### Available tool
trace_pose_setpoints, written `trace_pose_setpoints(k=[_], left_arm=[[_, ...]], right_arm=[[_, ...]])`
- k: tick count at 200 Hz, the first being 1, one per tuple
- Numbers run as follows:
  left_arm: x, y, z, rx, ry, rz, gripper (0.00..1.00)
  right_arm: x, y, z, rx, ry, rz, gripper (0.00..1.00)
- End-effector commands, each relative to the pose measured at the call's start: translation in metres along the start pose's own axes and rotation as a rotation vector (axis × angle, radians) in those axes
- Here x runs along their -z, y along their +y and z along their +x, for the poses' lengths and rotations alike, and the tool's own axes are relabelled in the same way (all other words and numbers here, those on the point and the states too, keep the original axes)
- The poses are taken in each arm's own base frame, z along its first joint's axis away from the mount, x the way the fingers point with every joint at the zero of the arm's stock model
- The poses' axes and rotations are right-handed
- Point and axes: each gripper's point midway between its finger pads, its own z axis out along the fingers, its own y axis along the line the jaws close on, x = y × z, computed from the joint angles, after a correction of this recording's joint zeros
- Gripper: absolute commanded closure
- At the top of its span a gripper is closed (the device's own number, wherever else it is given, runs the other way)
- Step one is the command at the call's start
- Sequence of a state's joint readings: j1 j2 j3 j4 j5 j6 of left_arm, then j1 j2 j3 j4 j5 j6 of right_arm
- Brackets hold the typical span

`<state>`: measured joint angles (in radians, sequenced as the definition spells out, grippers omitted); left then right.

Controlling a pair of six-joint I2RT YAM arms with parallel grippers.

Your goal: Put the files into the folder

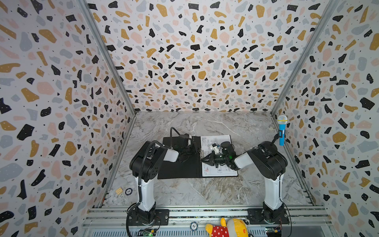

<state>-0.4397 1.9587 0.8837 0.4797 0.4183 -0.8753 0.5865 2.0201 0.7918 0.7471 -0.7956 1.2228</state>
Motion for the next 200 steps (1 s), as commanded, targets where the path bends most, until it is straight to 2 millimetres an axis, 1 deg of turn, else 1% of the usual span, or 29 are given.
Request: trace_pose_setpoints(k=[1, 83, 133, 177, 200], left_arm=[[-0.003, 0.008, -0.008, -0.006, -0.024, -0.034, 0.99], [-0.005, 0.009, -0.005, 0.005, -0.016, -0.023, 1.0], [-0.006, 0.008, -0.006, 0.009, -0.016, -0.022, 1.0], [-0.006, 0.008, -0.006, 0.009, -0.015, -0.018, 1.0], [-0.007, 0.008, -0.006, 0.01, -0.015, -0.02, 0.99]], right_arm=[[0.004, -0.073, 0.025, -0.164, 0.037, 0.224, 1.0], [0.008, -0.103, 0.026, -0.161, 0.024, 0.329, 1.0], [0.008, -0.112, 0.027, -0.163, 0.021, 0.353, 1.0], [0.01, -0.128, 0.024, -0.16, 0.011, 0.422, 1.0], [0.011, -0.133, 0.022, -0.153, 0.002, 0.456, 1.0]])
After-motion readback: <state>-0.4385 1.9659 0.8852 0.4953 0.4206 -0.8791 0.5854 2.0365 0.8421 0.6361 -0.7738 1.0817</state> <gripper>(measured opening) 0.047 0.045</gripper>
